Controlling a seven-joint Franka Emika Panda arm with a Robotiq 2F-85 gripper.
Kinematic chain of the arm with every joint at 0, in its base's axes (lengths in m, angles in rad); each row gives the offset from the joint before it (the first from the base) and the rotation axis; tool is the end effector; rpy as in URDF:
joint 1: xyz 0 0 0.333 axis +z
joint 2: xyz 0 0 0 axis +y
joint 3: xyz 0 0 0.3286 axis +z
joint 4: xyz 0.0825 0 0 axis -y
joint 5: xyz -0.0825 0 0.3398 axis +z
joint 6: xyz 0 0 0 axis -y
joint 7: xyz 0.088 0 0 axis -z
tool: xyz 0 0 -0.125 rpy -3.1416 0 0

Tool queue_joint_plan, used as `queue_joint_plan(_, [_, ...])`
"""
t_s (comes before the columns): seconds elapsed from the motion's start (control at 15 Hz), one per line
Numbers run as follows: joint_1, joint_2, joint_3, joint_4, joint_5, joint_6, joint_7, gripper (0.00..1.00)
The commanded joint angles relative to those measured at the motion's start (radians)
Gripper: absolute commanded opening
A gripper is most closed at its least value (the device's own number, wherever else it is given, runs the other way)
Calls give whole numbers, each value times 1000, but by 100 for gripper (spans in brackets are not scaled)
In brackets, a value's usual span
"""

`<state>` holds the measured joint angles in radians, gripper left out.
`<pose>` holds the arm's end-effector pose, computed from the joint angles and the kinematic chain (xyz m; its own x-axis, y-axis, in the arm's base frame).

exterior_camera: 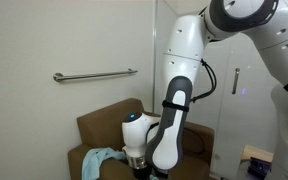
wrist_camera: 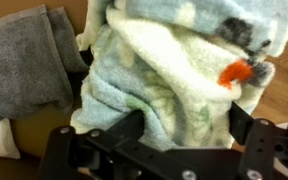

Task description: Pick up all the clothes and place them on the sofa arm

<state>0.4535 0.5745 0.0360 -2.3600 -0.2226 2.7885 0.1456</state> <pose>0.4069 0.2284 0.1121 0.8437 0.5180 -0.1405 0.5284 -0.8477 0.0473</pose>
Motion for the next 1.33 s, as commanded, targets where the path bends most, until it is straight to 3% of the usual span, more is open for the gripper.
queue_joint_plan(0.0, [44,-15,-33,-33,-30,-10,59,56])
queue_joint_plan(0.27, [-8,-26,38,-34,-2,-45,-24,28])
queue_joint_plan(0.53, [-220,-9,206,-19,58,-75,-280,5])
queue_joint_plan(0.67, [-296,2,258,-5,84,-106,-391,2])
queue_joint_plan(0.87, [-340,-26,300,2,91,-148,-457,1])
queue_joint_plan(1.0, [-345,-68,321,33,99,-228,-473,4])
queue_joint_plan(1.27, [-316,-198,301,88,98,-433,-471,3])
